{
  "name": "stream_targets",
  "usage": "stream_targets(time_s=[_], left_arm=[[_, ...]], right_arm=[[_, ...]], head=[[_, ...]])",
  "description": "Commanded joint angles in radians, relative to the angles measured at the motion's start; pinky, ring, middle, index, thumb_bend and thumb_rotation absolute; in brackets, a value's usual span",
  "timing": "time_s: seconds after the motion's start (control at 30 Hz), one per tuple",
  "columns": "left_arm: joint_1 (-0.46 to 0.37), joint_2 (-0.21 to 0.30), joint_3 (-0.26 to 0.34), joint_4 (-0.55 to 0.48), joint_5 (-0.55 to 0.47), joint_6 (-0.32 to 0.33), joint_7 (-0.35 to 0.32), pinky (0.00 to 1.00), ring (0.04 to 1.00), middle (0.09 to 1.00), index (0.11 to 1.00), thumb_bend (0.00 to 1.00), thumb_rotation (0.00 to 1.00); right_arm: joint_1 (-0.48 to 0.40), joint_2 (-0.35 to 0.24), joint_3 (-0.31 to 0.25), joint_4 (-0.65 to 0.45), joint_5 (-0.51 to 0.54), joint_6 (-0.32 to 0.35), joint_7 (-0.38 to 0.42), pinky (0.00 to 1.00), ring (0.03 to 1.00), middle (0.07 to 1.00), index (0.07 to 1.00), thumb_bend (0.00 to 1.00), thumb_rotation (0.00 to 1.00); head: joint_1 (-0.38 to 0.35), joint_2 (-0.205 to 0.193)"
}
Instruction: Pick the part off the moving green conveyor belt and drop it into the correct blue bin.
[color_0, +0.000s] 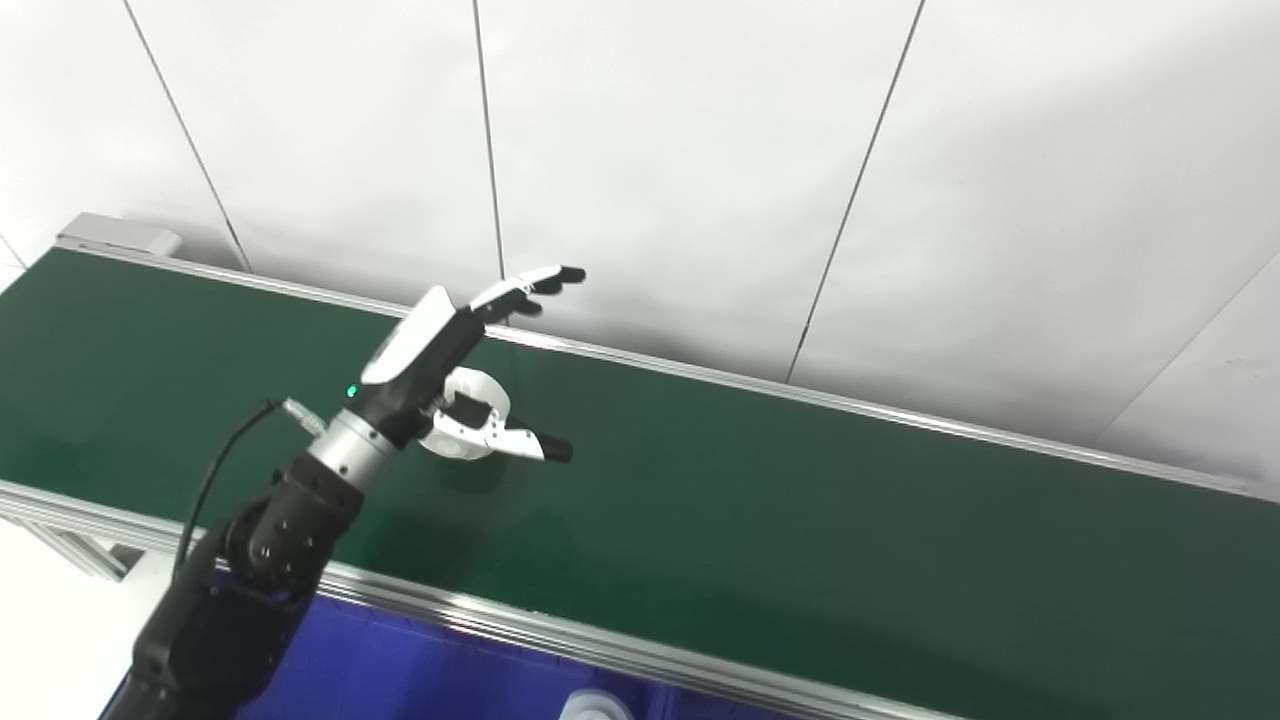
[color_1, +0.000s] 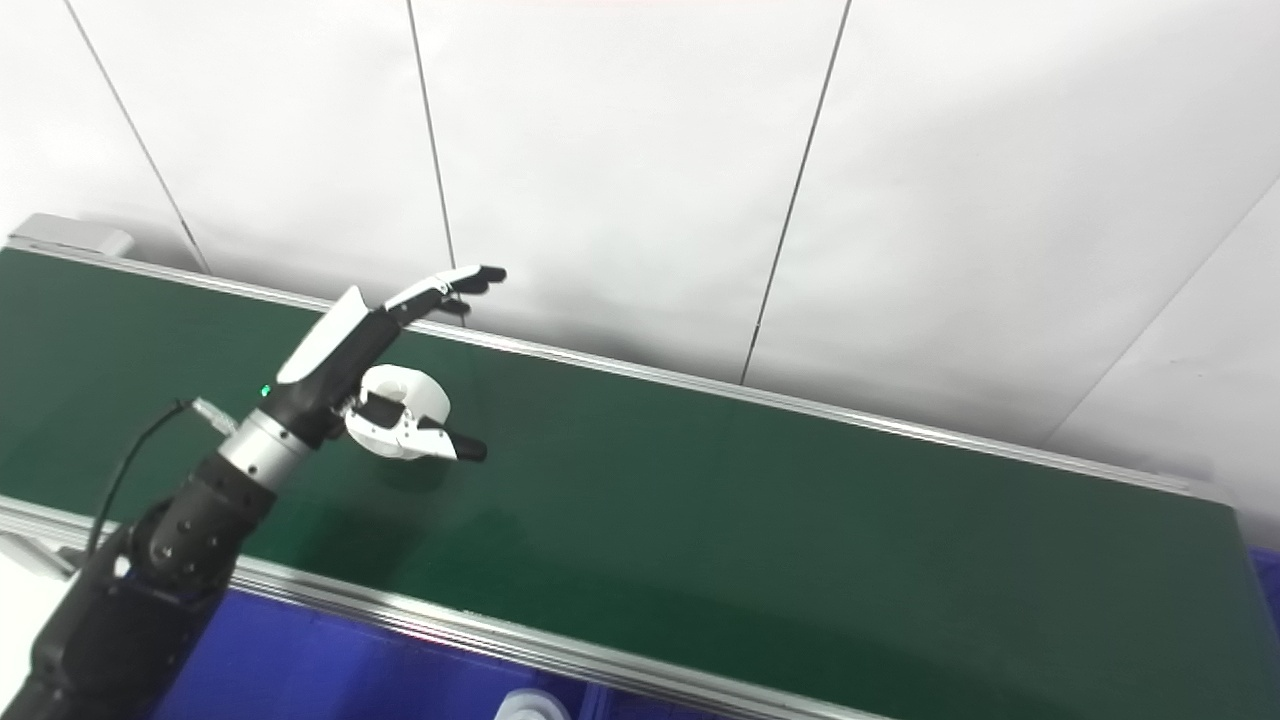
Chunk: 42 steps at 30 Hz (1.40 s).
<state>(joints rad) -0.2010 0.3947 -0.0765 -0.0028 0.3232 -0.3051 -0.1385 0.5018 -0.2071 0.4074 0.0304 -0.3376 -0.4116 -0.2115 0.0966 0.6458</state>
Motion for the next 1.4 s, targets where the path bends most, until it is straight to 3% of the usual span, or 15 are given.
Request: stream_targets(time_s=[0.0,0.27,0.7,0.87,1.17,1.27,1.37], left_arm=[[-0.049,0.027,0.006,0.013,0.037,0.013,0.002,0.84,0.877,0.899,0.870,0.80,0.33],[-0.116,0.046,-0.026,0.148,0.159,0.082,-0.003,0.83,0.894,0.908,0.867,0.83,0.28],[-0.167,0.062,-0.102,0.273,0.250,0.120,-0.019,0.93,0.934,0.924,0.848,0.92,0.14],[-0.173,0.051,-0.132,0.323,0.267,0.114,-0.007,0.92,0.929,0.924,0.834,0.94,0.08],[-0.166,0.021,-0.150,0.333,0.235,0.149,-0.050,0.82,0.902,0.906,0.832,0.83,0.00],[-0.169,0.011,-0.148,0.355,0.196,0.118,-0.051,0.75,0.830,0.841,0.794,0.76,0.00],[-0.171,0.002,-0.148,0.371,0.164,0.090,-0.043,0.57,0.570,0.611,0.627,0.57,0.00]], right_arm=[[0.003,-0.006,0.003,-0.030,0.002,-0.057,-0.016,0.77,0.844,0.861,0.861,0.64,0.43],[0.005,-0.012,0.007,-0.036,0.001,-0.058,-0.024,0.78,0.844,0.855,0.862,0.65,0.43],[0.009,-0.014,0.005,-0.041,0.012,-0.058,-0.021,0.80,0.845,0.852,0.859,0.66,0.42],[0.015,-0.007,-0.006,-0.048,0.014,-0.057,-0.008,0.81,0.853,0.858,0.861,0.65,0.42],[0.016,-0.007,-0.009,-0.054,0.011,-0.057,-0.007,0.79,0.837,0.850,0.859,0.64,0.39],[0.018,-0.007,-0.012,-0.056,0.014,-0.057,-0.005,0.78,0.837,0.850,0.859,0.63,0.37],[0.020,-0.005,-0.017,-0.058,0.016,-0.058,0.003,0.79,0.838,0.851,0.862,0.62,0.37]], head=[[0.002,0.001],[0.007,0.001],[0.017,0.006],[0.017,0.008],[0.014,0.013],[0.011,0.016],[0.011,0.019]])
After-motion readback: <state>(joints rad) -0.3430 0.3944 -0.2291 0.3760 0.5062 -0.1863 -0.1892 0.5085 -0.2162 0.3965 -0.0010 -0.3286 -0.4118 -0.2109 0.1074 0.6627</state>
